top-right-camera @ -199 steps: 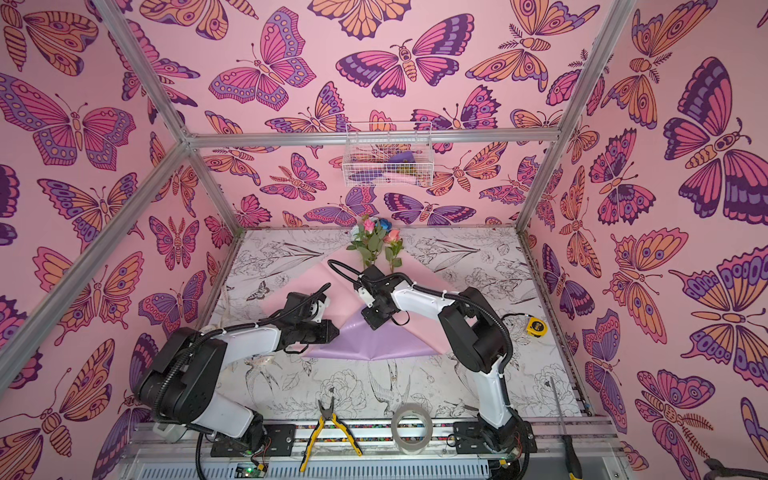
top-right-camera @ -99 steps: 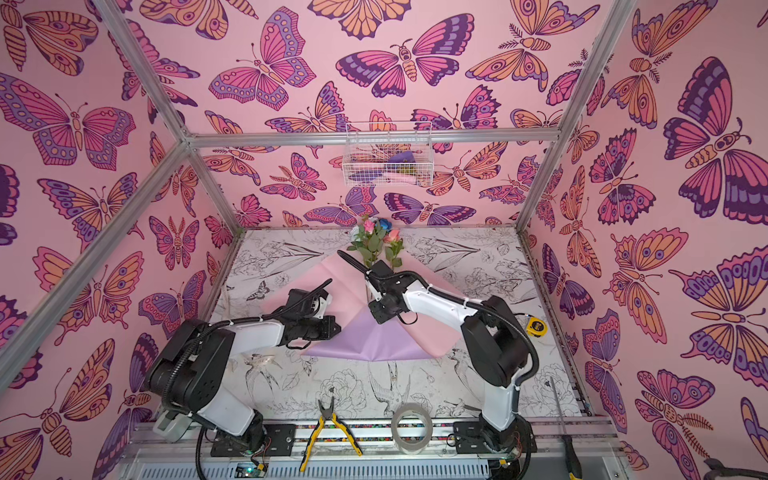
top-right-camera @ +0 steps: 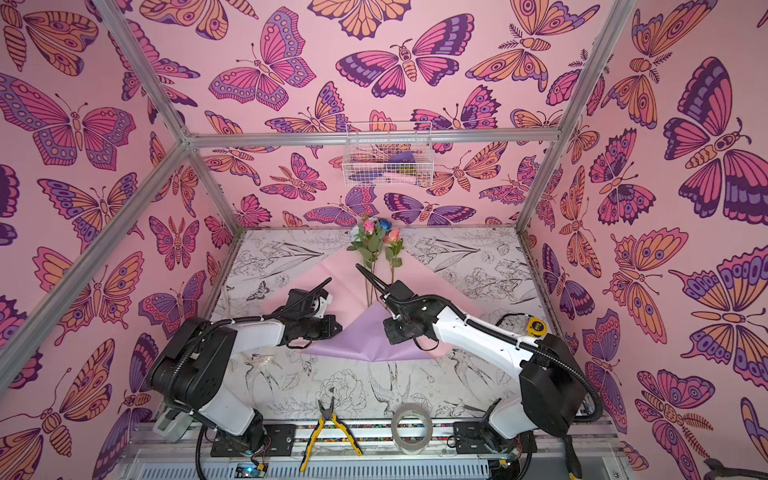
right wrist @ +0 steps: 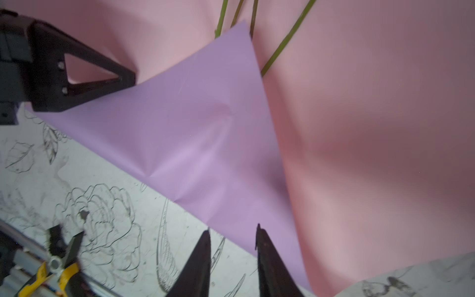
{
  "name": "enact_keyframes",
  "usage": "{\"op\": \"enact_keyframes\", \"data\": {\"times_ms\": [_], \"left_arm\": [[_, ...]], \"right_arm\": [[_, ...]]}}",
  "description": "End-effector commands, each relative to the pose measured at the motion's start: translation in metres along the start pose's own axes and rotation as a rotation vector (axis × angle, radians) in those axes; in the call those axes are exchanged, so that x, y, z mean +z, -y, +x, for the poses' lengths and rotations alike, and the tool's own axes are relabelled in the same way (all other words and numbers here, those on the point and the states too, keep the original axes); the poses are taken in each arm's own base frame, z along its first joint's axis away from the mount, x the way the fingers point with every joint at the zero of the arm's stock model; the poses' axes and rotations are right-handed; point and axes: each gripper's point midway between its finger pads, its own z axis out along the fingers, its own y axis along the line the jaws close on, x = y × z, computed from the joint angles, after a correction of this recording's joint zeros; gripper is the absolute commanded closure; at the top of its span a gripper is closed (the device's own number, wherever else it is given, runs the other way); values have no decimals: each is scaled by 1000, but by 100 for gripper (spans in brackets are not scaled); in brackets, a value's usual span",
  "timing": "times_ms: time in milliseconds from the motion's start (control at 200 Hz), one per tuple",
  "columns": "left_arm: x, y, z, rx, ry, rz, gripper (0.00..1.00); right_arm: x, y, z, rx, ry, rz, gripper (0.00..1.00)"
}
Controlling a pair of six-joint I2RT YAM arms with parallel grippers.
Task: Tie the bouquet of fake flowers
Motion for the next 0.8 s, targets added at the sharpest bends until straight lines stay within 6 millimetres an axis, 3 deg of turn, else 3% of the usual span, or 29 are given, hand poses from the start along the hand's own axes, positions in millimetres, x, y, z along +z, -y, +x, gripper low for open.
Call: {"op": "enact_keyframes", "data": {"times_ms": [0, 100, 120, 285, 441, 561, 666, 796], "left_arm": [[3, -3, 10, -26, -34, 12, 100], [2, 0, 9, -30, -32, 23, 100], [1, 1, 9, -30, -30, 27, 100], [-11, 12, 4, -43, -1, 56, 100], [-33, 18, 1, -60, 33, 29, 74], [-55, 20, 1, -69, 73, -13, 60], [-76, 30, 1, -74, 125, -2, 57], [-86, 41, 19, -121, 136, 41, 62]], "right_arm": [[21, -16, 22, 102, -79, -78, 73], [34, -17, 23, 117, -100, -78, 77], [43, -13, 27, 121, -121, -48, 77], [64, 6, 22, 138, -141, 62, 80], [75, 14, 20, 175, -154, 90, 82], [77, 16, 21, 188, -157, 102, 82], [80, 16, 21, 198, -162, 104, 83], [82, 18, 21, 205, -162, 117, 83]]}}
